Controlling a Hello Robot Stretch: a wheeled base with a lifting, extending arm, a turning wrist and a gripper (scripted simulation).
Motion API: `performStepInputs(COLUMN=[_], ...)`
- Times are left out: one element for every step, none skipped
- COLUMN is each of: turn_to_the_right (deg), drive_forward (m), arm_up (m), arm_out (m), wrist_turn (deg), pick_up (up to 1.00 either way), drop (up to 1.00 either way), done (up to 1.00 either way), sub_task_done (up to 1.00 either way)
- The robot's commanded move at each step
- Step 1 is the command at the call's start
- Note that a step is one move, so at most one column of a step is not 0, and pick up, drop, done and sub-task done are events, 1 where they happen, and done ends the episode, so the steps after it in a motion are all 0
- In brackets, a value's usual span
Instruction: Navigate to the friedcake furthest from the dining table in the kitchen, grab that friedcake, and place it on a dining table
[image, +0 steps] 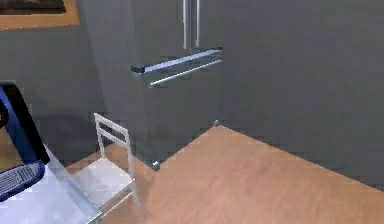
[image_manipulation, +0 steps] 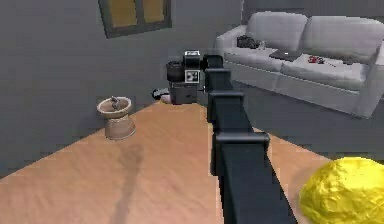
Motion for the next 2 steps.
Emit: performStepInputs(turn_to_the_right=[45.0,45.0], drive_forward=[0.00,0.00], arm_up=[0.00,0.00], arm_out=[0.00,0.00], wrist_turn=[0.0,0.0], pick_up=[0.00,0.00], drop=[0.00,0.00], done=[0.00,0.00], sub_task_done=[0.00,0.00])
